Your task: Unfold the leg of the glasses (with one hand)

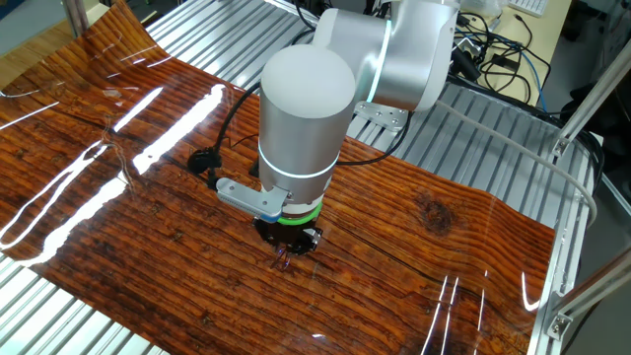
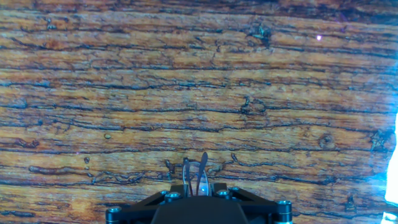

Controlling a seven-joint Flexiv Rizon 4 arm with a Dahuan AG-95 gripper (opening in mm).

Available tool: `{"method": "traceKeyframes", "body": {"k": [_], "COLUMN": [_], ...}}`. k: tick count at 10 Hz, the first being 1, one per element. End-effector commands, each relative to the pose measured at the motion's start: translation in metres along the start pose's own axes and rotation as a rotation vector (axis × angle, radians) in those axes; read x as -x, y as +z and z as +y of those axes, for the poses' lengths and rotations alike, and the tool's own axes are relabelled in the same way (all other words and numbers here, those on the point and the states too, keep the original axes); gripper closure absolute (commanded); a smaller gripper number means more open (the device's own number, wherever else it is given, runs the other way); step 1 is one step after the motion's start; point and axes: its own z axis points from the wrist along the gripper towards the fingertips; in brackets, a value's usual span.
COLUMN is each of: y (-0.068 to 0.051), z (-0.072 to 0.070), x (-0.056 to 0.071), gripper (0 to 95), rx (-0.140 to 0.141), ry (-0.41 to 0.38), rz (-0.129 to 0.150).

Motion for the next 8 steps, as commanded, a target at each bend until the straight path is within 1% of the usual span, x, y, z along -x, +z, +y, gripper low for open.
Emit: {"method": "traceKeyframes", "body": {"k": [1,5,6,8], "y": [0.0016,0.0020,0.0020,0.0021], "z": [0.0006,0.0007,0.0006,0.0007], "x": [-0.0032,-0.0037,-0.0037,-0.0038], "gripper": [76.0,76.0,95.0,95.0], "rx": [-0.002,-0.001,0.000,0.000], "ry": [-0.001,-0.002,-0.002,-0.004], "rz": [-0.006,-0.006,-0.007,-0.007]}}
